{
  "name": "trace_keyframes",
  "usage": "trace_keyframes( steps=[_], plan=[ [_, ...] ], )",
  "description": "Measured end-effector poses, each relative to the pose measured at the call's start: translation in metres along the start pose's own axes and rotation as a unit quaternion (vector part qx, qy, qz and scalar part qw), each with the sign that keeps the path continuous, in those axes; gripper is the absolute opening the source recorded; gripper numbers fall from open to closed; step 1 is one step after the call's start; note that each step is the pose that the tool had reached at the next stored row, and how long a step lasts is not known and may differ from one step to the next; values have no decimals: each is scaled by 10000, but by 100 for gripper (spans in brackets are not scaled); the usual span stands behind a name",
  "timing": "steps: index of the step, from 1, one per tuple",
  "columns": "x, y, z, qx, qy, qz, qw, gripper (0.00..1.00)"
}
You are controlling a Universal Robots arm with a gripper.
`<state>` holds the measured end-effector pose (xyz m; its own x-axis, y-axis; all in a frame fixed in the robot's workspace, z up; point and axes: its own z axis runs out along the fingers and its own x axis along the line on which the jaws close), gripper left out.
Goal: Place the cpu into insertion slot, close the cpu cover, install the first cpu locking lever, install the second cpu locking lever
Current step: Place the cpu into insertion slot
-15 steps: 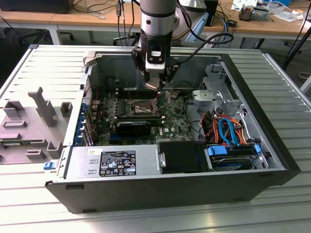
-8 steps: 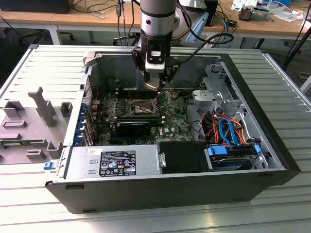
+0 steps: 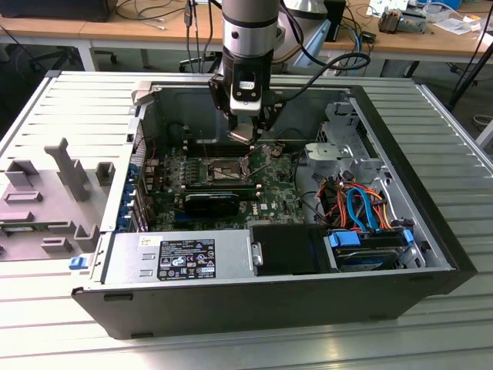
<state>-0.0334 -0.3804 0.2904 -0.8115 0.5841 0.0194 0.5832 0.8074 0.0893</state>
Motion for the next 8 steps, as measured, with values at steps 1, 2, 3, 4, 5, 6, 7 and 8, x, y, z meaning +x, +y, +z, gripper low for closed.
trace_keyframes(
  steps=[1, 2, 3, 4, 5, 6, 7, 8],
  plan=[
    [0, 0, 0, 0, -1, 3, 10000, 55],
    [0, 0, 0, 0, -1, 6, 10000, 55],
    [0, 0, 0, 0, -1, 10, 10000, 55],
    [0, 0, 1, 0, -2, 15, 10000, 55],
    [0, 0, 1, 0, -2, 19, 10000, 55],
    [0, 0, 1, -1, -2, 22, 10000, 55],
    [0, 0, 1, -1, -2, 24, 10000, 55],
    [0, 0, 1, -1, -3, 29, 10000, 55]
  ],
)
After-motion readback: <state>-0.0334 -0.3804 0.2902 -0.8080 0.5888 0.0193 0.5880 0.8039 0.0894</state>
